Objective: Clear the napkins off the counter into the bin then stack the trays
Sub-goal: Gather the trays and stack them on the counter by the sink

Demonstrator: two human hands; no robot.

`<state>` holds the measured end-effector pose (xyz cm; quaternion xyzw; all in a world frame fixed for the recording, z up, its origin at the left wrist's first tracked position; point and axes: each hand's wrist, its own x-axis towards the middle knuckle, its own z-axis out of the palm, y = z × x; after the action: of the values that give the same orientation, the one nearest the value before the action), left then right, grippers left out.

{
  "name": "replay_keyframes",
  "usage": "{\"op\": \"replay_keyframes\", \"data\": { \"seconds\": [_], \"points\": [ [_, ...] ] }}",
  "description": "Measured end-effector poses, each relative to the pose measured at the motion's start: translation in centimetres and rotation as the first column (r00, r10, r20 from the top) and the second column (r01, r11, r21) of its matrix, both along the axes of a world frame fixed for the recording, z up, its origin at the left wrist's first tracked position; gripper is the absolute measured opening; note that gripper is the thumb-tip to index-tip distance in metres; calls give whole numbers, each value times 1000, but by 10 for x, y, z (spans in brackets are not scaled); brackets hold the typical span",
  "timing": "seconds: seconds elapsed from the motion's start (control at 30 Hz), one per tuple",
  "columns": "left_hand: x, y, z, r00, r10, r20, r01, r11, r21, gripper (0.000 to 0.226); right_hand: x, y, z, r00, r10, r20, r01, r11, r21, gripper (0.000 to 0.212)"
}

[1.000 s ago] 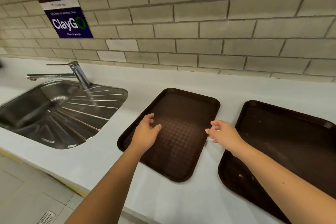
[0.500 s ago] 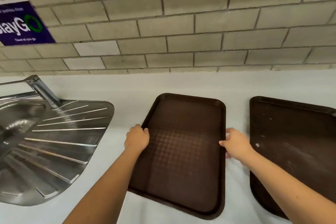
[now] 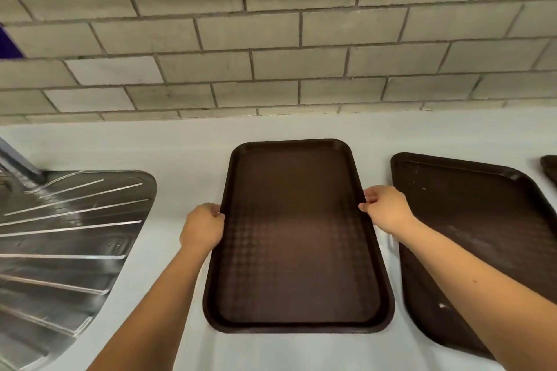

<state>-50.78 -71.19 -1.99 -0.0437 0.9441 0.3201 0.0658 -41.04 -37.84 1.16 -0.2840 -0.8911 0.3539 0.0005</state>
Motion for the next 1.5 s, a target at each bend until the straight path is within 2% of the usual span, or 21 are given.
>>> {"op": "replay_keyframes", "data": {
  "seconds": [1.0, 1.1, 1.2, 1.33, 1.5],
  "points": [
    [-5, 11, -3, 999, 12, 44, -15, 997, 77, 35, -12, 14, -18, 1000, -27, -7, 26, 999, -44, 40],
    [-4, 11, -1, 999, 10, 45, -13, 998, 69, 35, -10, 15, -17, 1000, -13, 1, 13, 1000, -13, 39],
    [1, 15, 8, 1000, 1, 20, -1, 1000, 29, 38, -5, 17, -14, 1000, -4, -16, 4, 1000, 24, 35],
    [9, 30, 23, 995, -36, -92, 31, 998, -48, 44, 11, 24, -4, 997, -8, -82, 10, 1000, 29, 30],
    [33, 77, 44, 978, -137, -156, 146, 988, 50, 37, 42, 39, 19, 977, -12, -213, 14, 1000, 5, 22]
  ]
}}
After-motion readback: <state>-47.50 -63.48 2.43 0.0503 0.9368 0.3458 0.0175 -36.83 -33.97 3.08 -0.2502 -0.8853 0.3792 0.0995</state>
